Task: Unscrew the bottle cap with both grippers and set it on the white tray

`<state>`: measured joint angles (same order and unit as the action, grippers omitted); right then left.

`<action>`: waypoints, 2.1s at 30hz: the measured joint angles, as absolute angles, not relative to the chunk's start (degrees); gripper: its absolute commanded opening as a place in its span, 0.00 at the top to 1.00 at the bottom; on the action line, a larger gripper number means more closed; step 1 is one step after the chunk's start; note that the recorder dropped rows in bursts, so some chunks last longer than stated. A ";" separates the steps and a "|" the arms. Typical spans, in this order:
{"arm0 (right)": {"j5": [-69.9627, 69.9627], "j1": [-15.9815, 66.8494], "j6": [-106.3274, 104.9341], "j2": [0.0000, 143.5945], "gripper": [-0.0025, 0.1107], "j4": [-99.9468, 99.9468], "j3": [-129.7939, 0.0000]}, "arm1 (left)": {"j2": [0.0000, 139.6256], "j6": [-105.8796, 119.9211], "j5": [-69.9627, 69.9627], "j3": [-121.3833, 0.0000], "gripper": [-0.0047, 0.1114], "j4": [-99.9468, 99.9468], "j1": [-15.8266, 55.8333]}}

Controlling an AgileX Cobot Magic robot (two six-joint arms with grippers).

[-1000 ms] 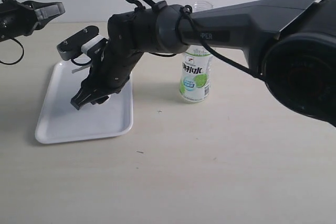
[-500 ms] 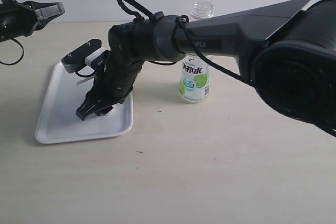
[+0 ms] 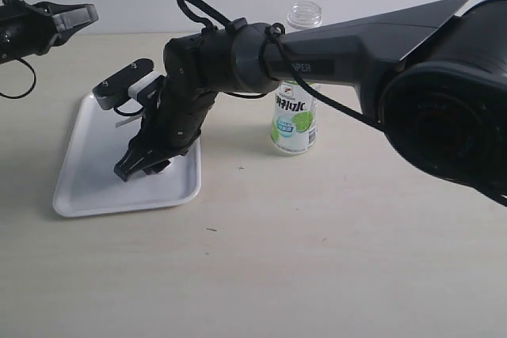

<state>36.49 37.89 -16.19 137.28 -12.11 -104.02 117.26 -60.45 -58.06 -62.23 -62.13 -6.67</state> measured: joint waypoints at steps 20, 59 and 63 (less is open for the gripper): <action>45.38 37.89 -10.28 115.07 0.74 -0.87 -104.02 | 117.26 -60.45 -58.25 -62.23 0.96 -62.13 -6.67; 40.70 37.89 61.86 51.17 0.98 40.10 -37.77 | 117.17 -60.45 -58.38 -62.23 0.96 -63.80 -6.67; 40.70 37.89 62.02 51.17 0.98 39.51 -37.77 | 117.17 -60.45 -59.20 -62.23 0.96 -64.28 -6.67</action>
<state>40.70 37.89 62.02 51.17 39.51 -37.77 117.17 -60.45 -59.20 -62.23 -64.28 -6.67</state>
